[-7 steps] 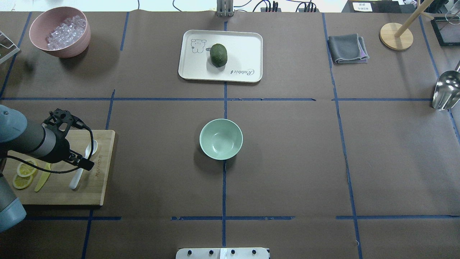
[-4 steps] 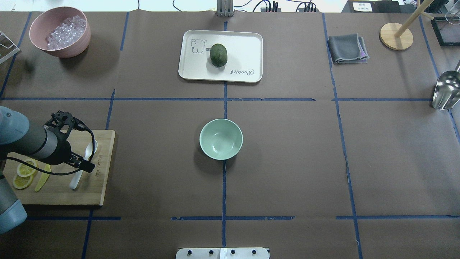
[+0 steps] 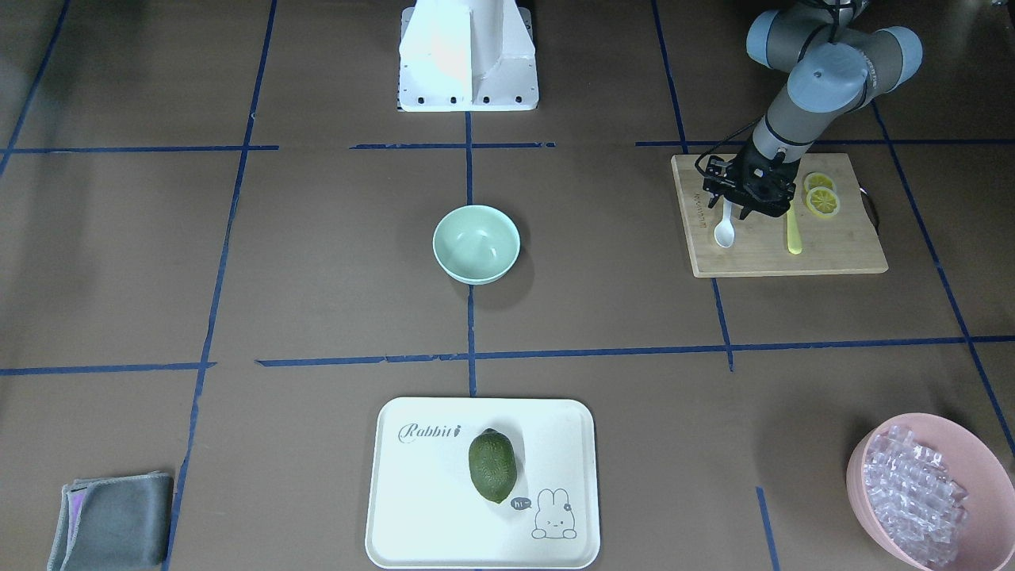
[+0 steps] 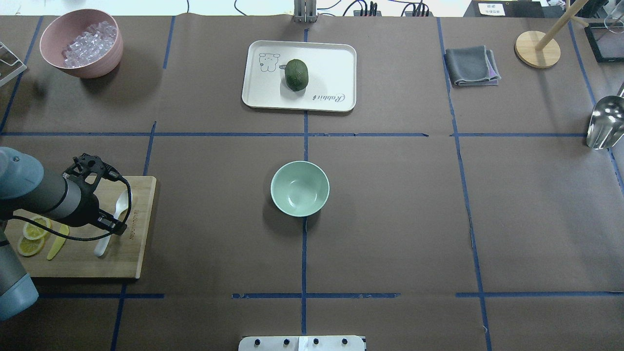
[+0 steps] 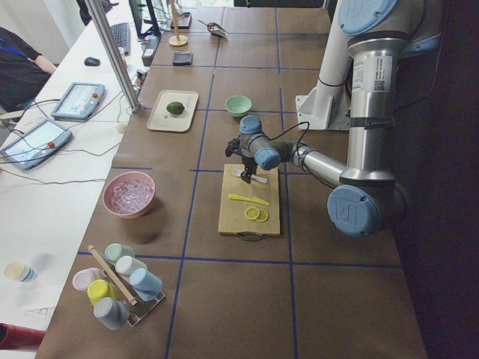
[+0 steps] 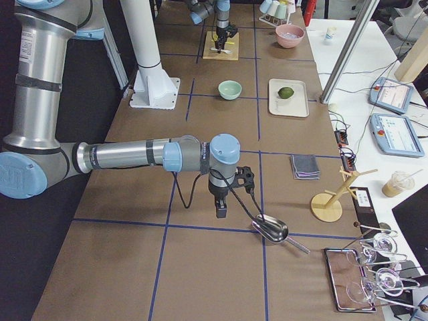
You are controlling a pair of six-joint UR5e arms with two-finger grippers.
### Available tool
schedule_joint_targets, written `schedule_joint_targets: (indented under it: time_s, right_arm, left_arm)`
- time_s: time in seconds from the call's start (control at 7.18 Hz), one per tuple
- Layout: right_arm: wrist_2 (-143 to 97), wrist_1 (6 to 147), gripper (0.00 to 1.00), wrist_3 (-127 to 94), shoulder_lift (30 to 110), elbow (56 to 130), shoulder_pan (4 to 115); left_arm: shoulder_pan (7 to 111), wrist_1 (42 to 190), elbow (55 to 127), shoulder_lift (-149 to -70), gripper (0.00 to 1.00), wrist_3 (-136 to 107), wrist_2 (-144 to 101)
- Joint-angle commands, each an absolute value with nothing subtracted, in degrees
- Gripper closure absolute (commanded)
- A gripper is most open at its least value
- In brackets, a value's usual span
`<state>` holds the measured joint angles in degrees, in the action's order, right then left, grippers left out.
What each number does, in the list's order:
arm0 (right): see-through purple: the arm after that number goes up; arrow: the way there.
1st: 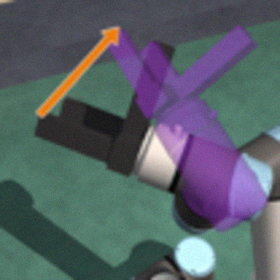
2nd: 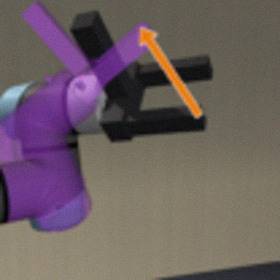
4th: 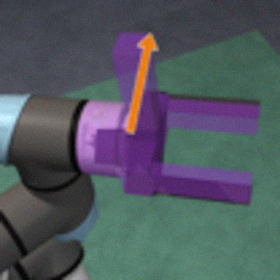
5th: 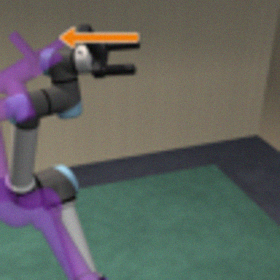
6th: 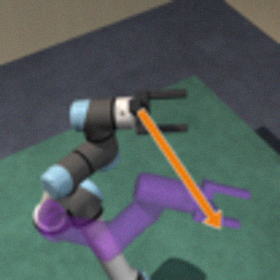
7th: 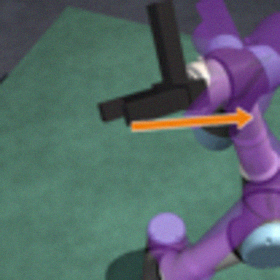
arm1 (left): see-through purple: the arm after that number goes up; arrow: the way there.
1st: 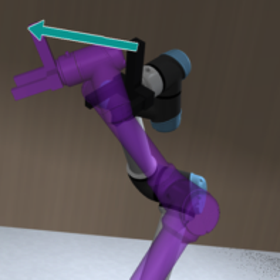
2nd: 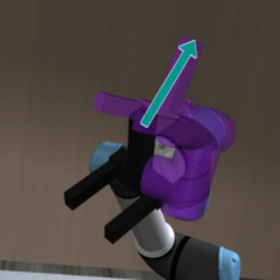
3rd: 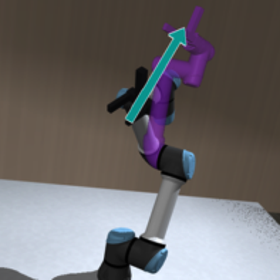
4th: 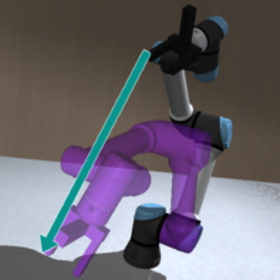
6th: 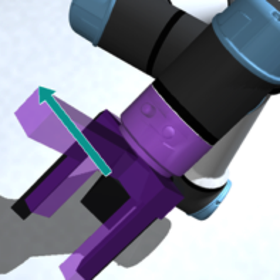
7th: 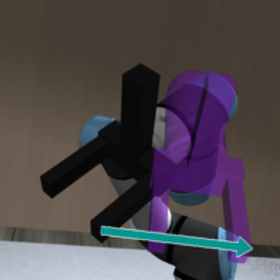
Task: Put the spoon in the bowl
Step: 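Lower the left gripper and grasp the white spoon's handle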
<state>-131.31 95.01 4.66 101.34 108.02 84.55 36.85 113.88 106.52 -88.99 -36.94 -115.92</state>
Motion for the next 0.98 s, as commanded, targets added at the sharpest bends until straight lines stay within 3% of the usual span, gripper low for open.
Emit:
schedule_joint_targets:
  time_s: [0.0, 0.84]
  right_arm:
    - [-131.31, 95.01, 0.0, 4.66, 101.34, 108.02, 84.55]
    - [-131.31, 95.01, 0.0, 4.66, 101.34, 108.11, 84.55]
  left_arm:
    - [36.91, 113.91, 107.05, -88.95, 0.99, -36.91, -115.75]
    - [37.0, 112.16, 109.77, -92.97, 1.0, -37.18, -116.45]
